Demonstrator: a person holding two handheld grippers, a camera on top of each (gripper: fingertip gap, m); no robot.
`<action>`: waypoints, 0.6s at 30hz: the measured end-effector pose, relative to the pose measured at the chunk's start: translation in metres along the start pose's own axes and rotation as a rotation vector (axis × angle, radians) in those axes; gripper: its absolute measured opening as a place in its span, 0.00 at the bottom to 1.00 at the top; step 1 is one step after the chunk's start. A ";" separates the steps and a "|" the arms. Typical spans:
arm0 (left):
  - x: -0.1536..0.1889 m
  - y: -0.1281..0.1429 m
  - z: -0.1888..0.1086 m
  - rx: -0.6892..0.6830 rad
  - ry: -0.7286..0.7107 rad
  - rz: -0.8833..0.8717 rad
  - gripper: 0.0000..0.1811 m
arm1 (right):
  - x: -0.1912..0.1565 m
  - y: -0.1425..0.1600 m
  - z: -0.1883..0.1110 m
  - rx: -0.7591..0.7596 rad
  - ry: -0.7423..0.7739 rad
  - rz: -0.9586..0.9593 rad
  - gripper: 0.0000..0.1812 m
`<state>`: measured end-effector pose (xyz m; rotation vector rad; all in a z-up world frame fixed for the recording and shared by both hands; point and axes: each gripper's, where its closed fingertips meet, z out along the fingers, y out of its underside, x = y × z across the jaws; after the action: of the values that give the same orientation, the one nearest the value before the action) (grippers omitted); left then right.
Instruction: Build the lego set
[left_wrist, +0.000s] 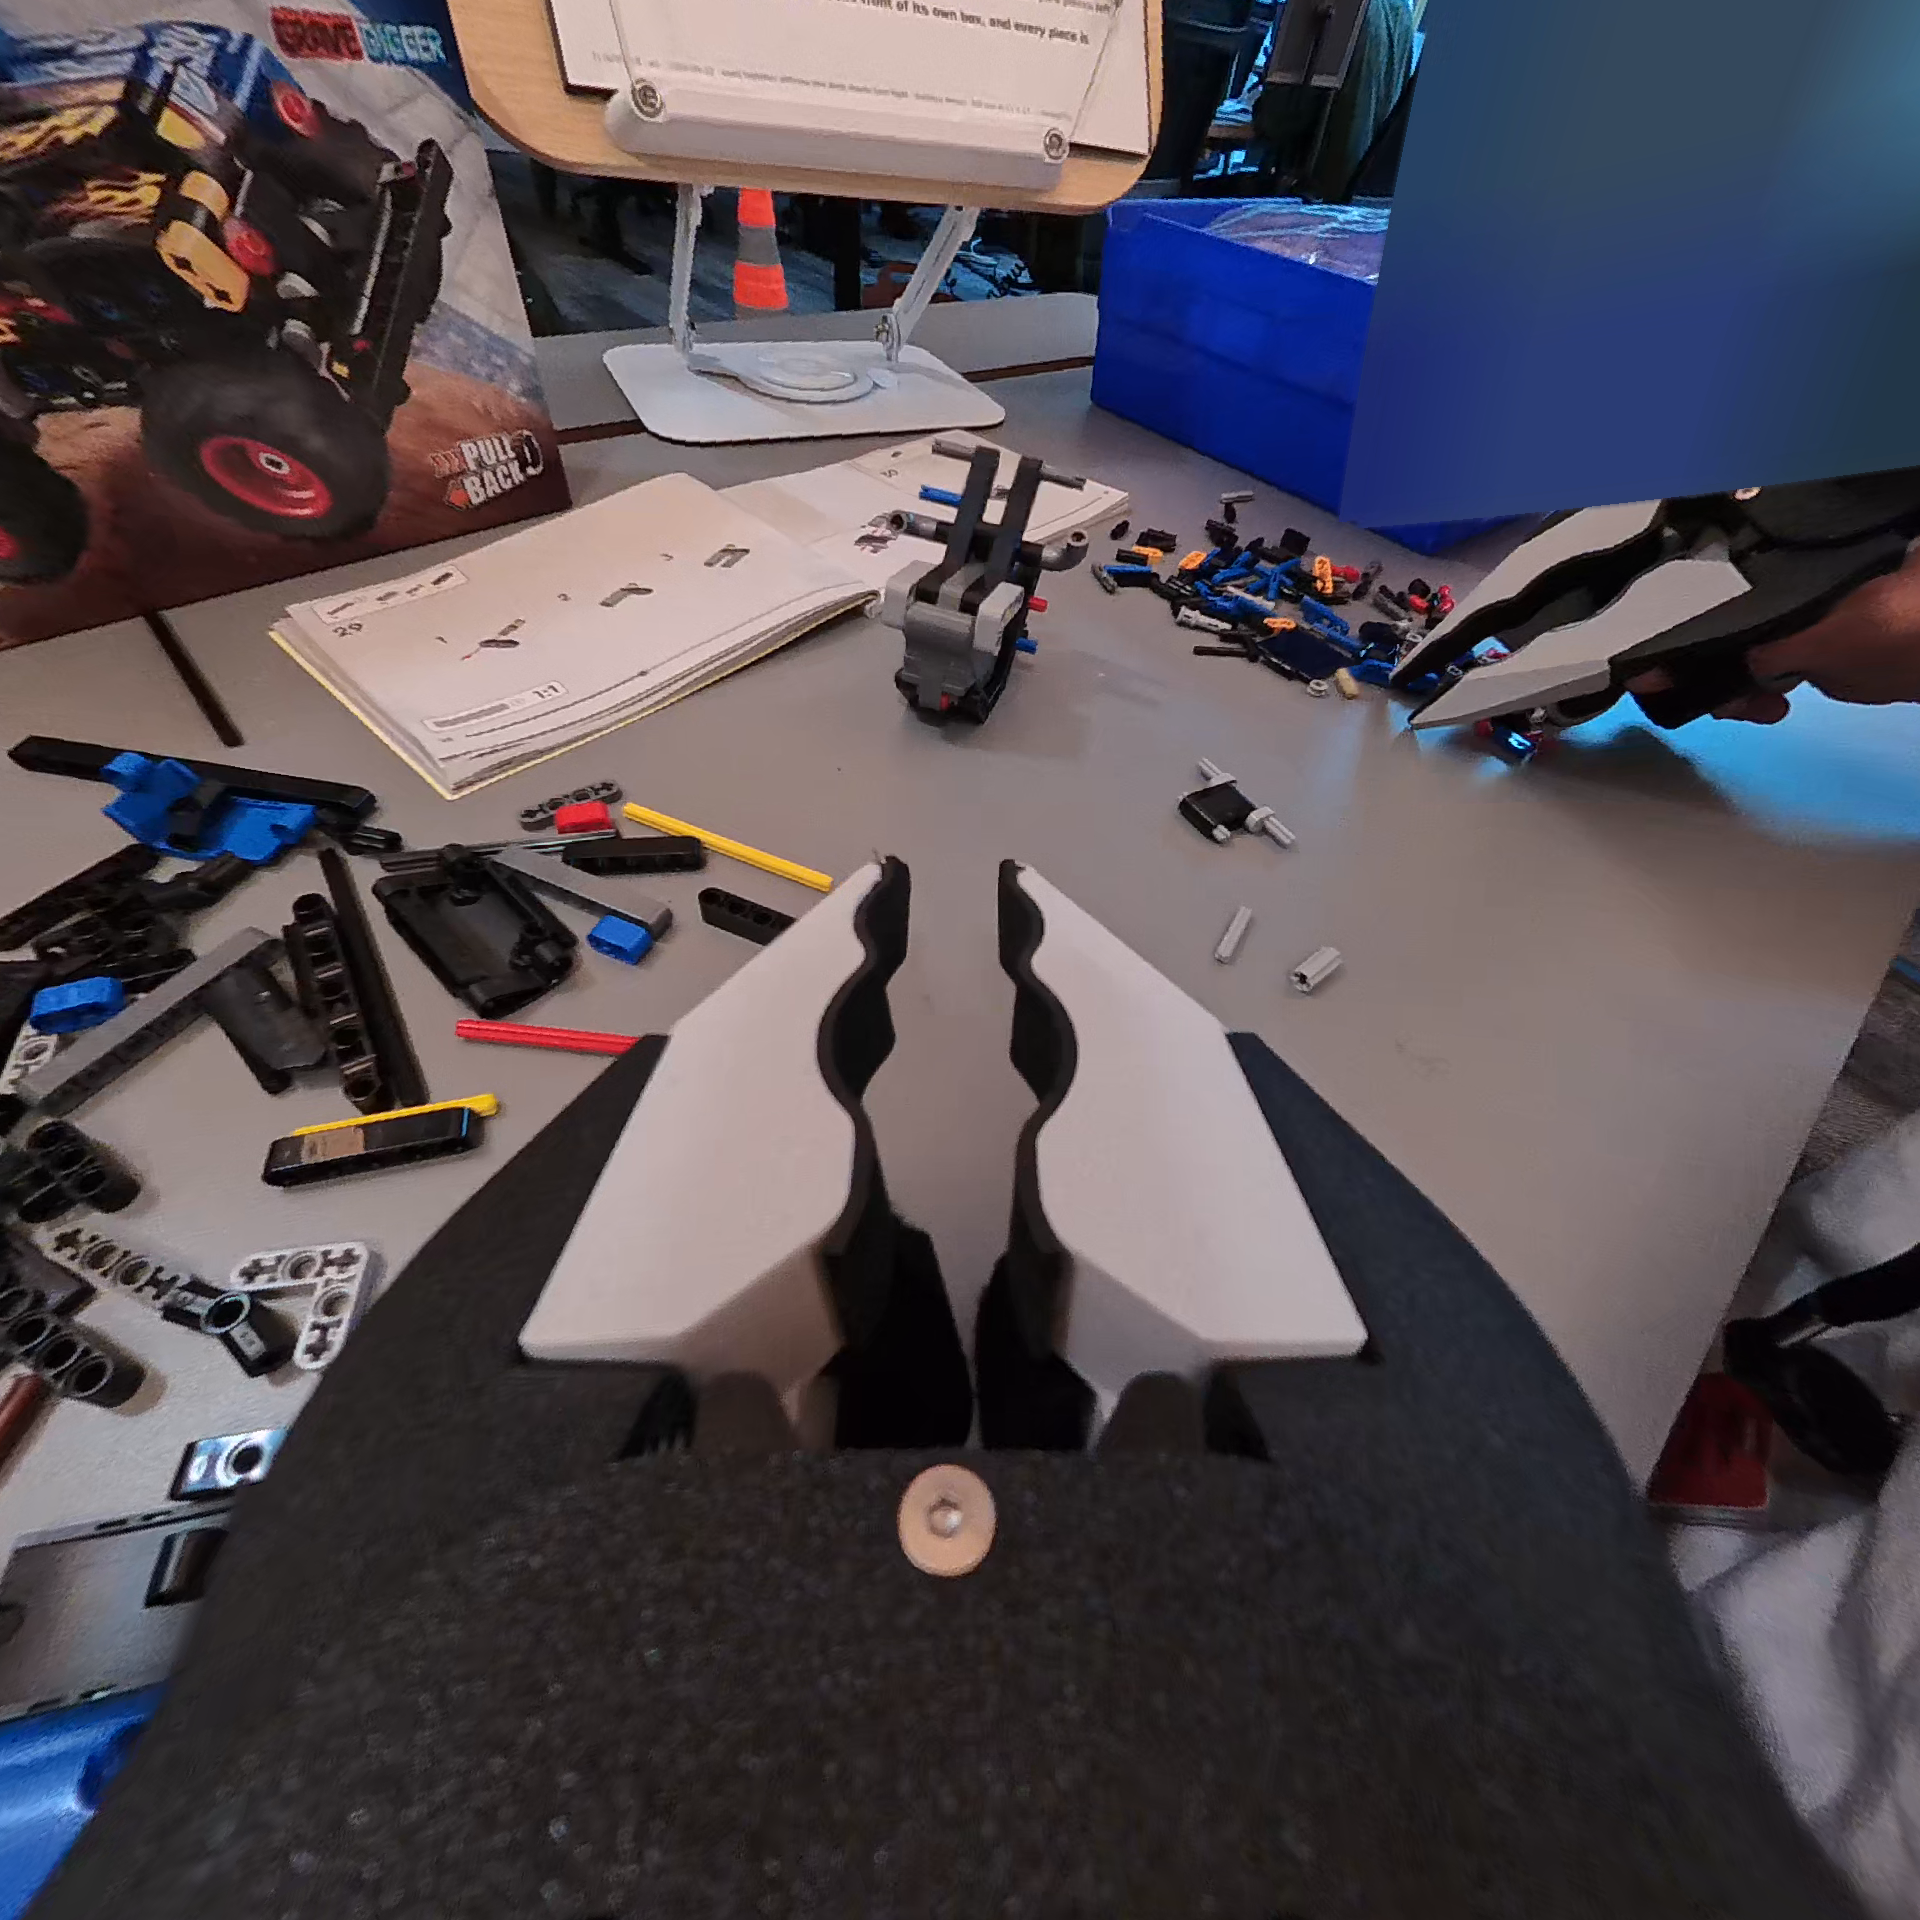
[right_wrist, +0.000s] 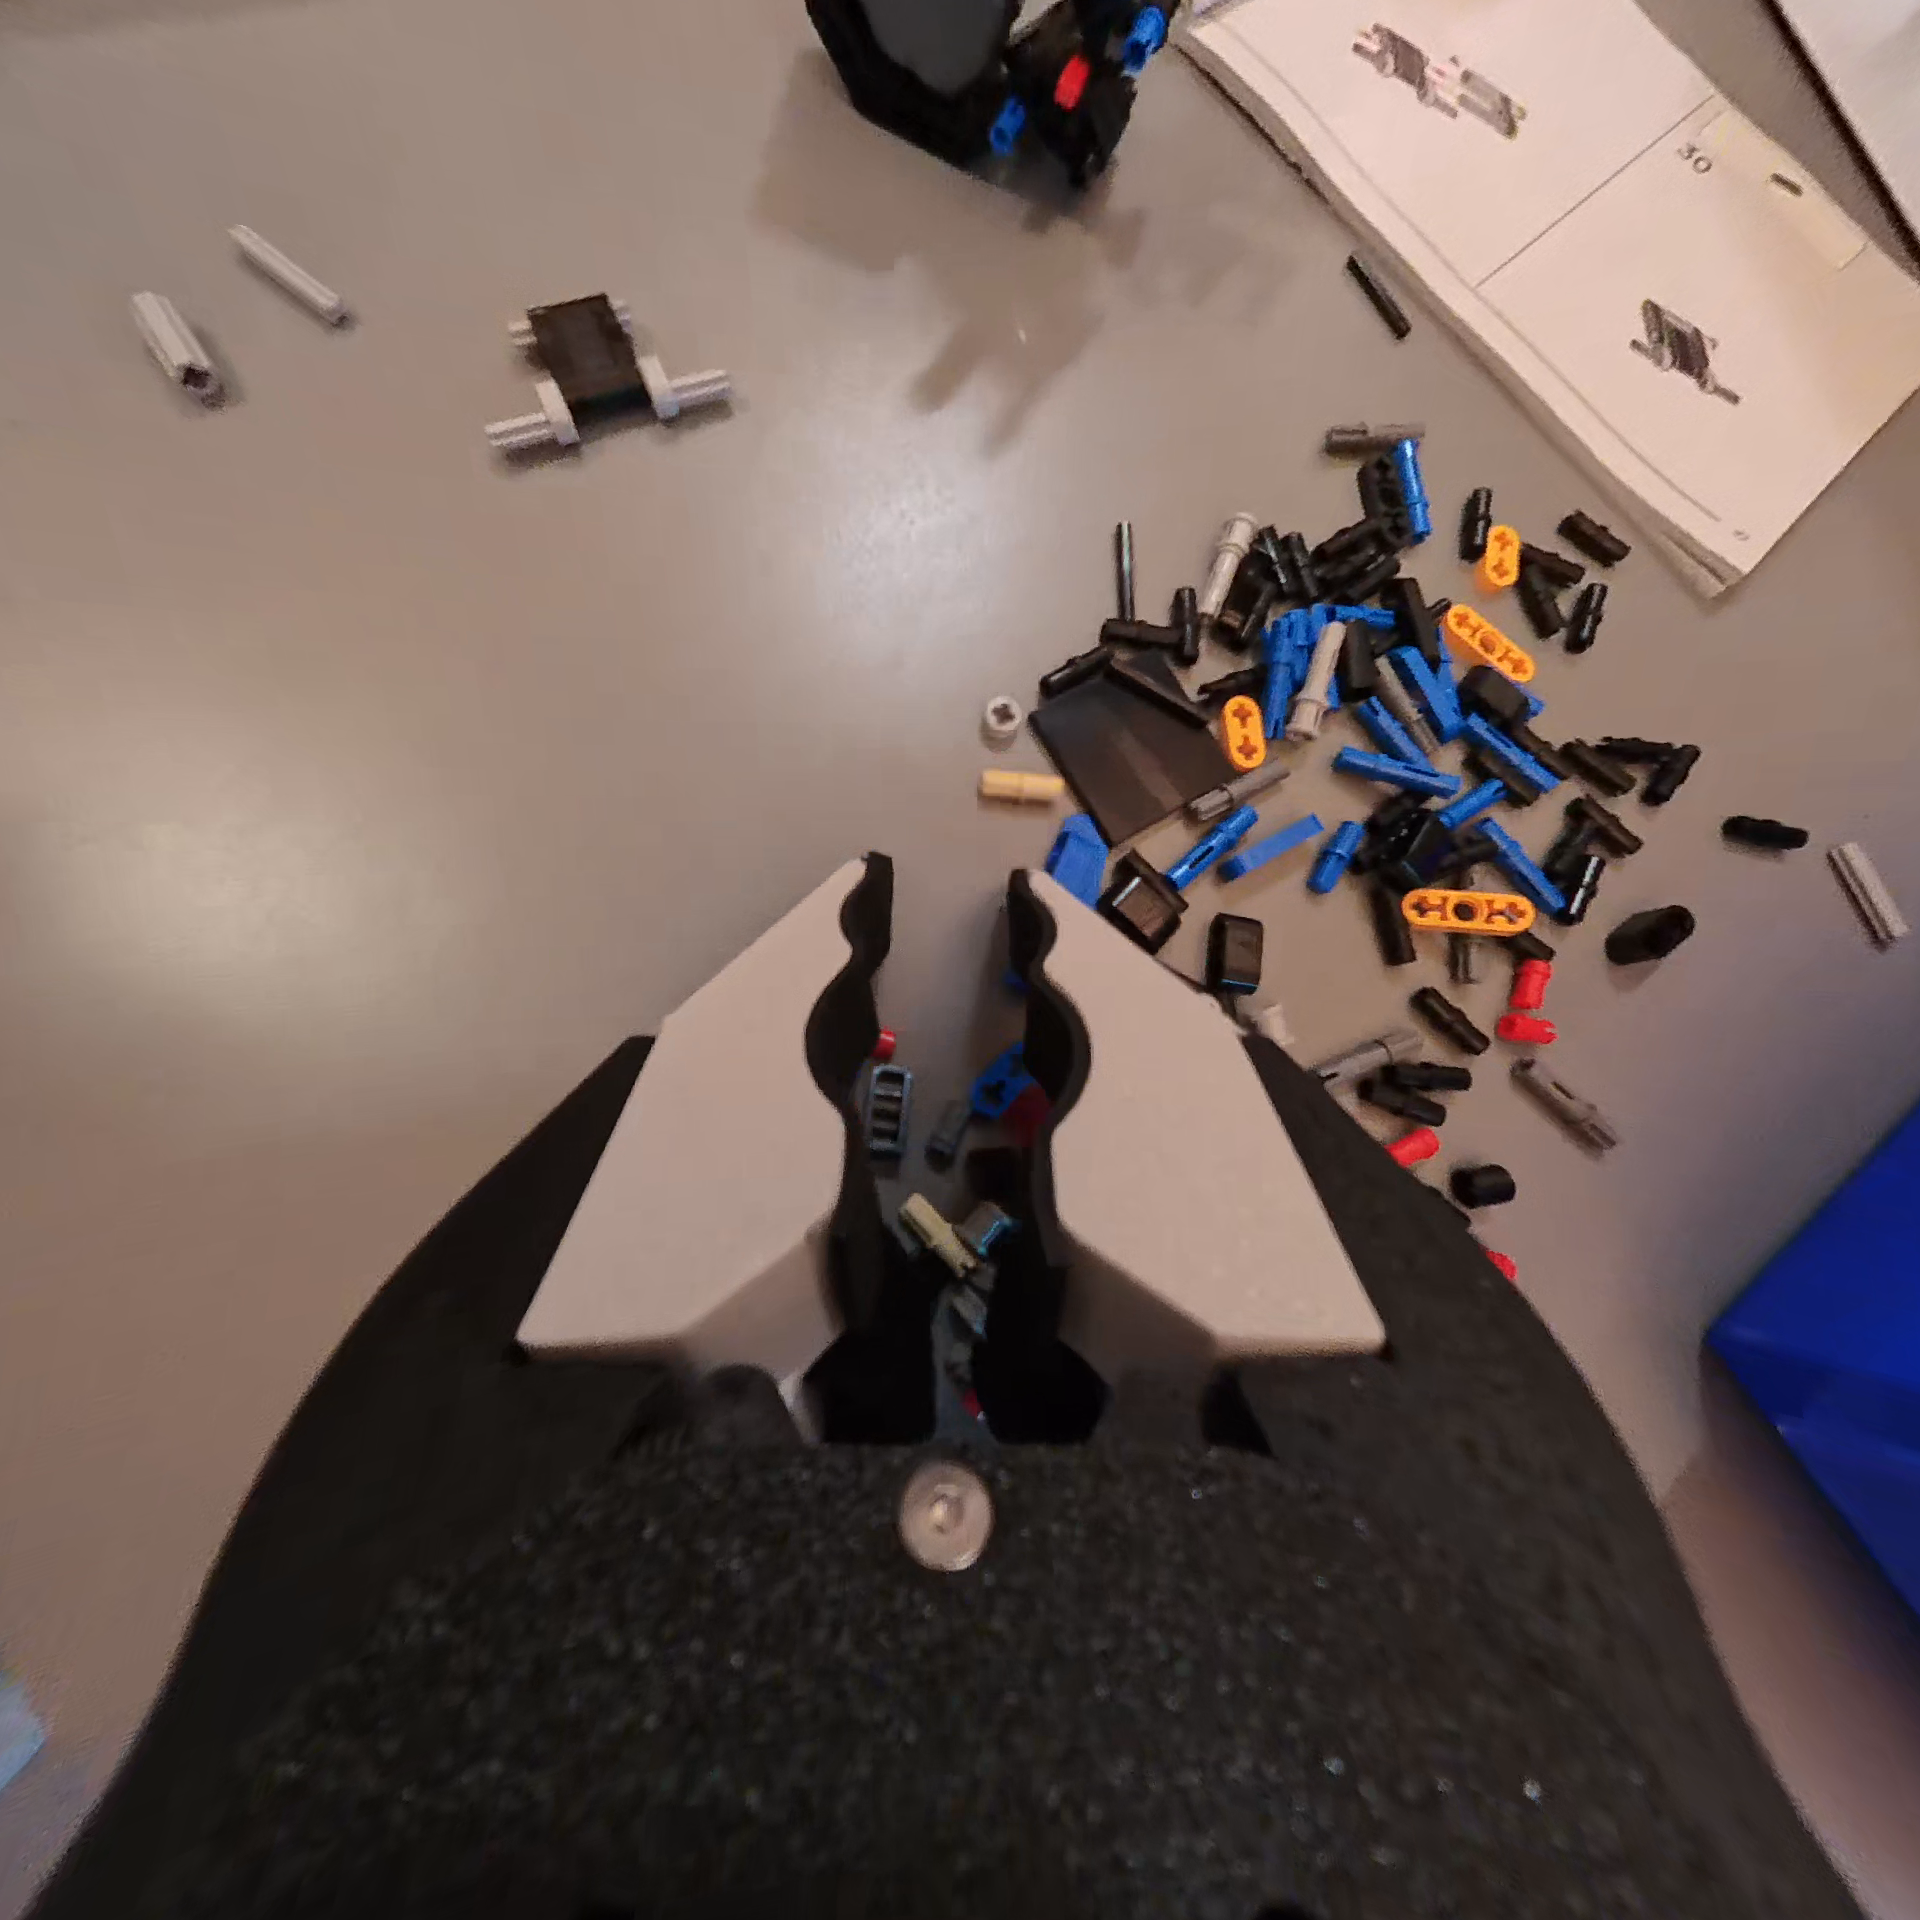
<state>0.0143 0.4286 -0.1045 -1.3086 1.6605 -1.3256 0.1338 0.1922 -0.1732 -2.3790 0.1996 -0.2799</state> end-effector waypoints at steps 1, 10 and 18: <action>0.000 0.000 0.000 -0.003 0.005 -0.004 0.08 | 0.001 0.000 0.000 0.004 0.001 0.007 0.12; 0.003 0.001 0.000 -0.003 0.022 0.000 0.08 | 0.009 -0.020 0.013 0.027 -0.029 0.031 0.12; 0.004 -0.001 -0.001 0.008 0.028 0.000 0.08 | 0.008 -0.018 0.022 -0.025 -0.047 -0.039 0.07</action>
<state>0.0123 0.4254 -0.1032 -1.2909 1.6723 -1.3556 0.1483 0.2177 -0.1749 -2.4132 0.1361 -0.2407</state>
